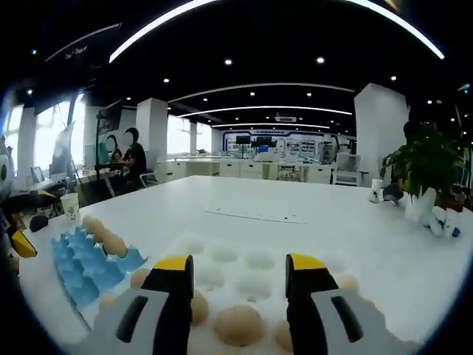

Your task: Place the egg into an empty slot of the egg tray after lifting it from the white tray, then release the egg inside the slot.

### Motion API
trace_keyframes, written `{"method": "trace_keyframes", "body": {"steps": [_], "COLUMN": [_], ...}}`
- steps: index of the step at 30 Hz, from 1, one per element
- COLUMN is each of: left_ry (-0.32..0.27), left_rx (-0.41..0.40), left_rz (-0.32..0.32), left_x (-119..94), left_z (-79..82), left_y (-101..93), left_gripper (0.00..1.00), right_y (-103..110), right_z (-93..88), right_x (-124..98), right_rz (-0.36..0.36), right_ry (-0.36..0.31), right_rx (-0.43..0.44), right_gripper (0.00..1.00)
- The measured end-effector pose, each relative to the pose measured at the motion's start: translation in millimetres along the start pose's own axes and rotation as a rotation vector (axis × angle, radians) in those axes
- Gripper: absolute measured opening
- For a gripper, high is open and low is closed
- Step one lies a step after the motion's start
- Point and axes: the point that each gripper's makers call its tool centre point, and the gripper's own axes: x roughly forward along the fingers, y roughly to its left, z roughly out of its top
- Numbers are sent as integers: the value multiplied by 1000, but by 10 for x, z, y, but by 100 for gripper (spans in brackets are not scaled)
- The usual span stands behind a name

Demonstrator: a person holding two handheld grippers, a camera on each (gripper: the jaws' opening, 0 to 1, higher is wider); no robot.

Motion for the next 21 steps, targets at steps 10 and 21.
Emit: {"method": "trace_keyframes", "body": {"steps": [10, 21], "left_ry": [2, 2], "left_rx": [-11, -17], "left_rz": [13, 28], "left_x": [27, 38], "left_z": [-15, -23], "left_y": [21, 57], "left_gripper": [95, 95], "right_y": [-400, -721], "right_z": [-85, -171], "right_x": [-77, -147], "right_rz": [-73, -132], "right_ry": [19, 29], "right_rx": [-1, 35], "right_gripper": [53, 52]}}
